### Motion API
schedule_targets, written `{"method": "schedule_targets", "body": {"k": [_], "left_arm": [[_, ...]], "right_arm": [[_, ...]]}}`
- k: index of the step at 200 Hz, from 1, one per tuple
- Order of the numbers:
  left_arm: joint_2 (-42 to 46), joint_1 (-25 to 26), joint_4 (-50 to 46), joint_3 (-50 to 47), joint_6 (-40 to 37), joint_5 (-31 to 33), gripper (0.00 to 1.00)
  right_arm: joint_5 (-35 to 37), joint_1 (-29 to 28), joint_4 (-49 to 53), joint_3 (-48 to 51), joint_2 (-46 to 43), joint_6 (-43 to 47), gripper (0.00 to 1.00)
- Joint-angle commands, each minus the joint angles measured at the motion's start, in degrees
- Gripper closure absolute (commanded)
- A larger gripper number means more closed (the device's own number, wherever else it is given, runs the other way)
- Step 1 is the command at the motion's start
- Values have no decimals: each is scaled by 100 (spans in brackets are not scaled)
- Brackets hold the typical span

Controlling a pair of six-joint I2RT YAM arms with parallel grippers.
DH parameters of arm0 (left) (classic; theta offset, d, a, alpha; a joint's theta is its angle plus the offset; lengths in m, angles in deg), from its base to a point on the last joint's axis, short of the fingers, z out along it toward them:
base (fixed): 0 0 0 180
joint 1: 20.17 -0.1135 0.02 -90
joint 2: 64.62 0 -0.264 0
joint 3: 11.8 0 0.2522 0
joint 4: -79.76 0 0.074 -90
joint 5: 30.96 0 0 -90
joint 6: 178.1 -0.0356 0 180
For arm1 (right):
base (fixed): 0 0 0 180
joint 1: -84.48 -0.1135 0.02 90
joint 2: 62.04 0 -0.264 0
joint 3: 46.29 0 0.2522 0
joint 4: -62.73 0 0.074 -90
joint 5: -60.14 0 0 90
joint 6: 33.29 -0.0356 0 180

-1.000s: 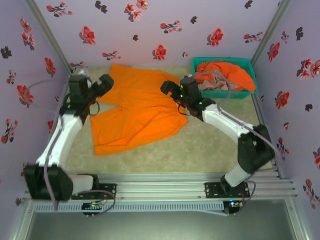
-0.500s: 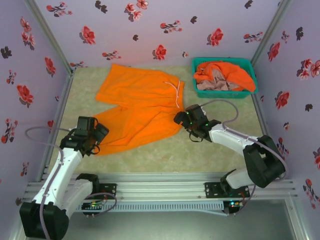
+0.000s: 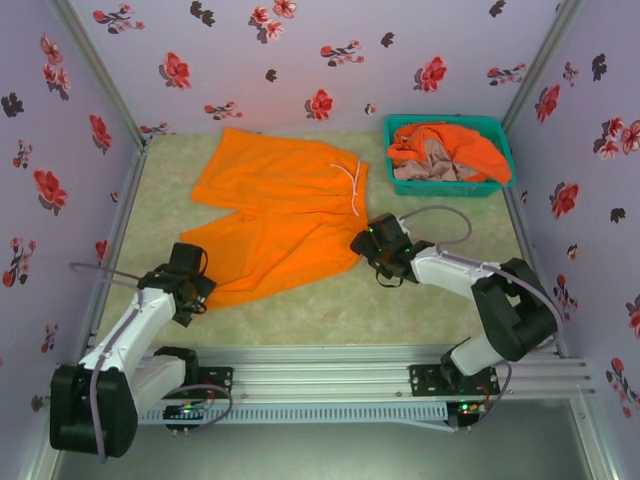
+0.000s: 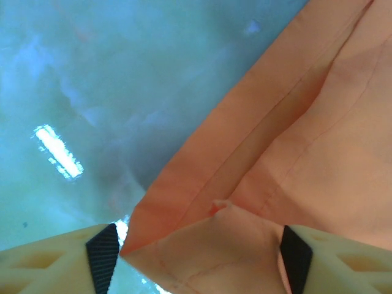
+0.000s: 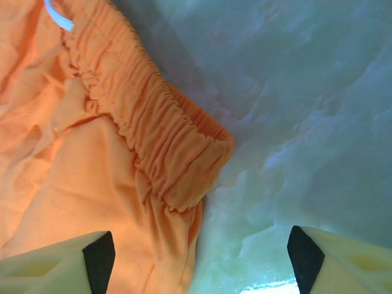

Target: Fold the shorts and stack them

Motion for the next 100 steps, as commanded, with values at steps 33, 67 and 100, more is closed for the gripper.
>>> {"method": "schedule_targets", "body": {"k": [33,67,100], "left_arm": [[-450,39,916,-229,6,119,44],[-591,39,1153,-225,-35,117,63],[-629,36,1258,-182,-81,130,87]], "right_arm": [[31,72,-154,-636,640,156,30],[-3,108,-124,-876,996,208,35],[-65,126,-137,-1020,1274,216,51]]}}
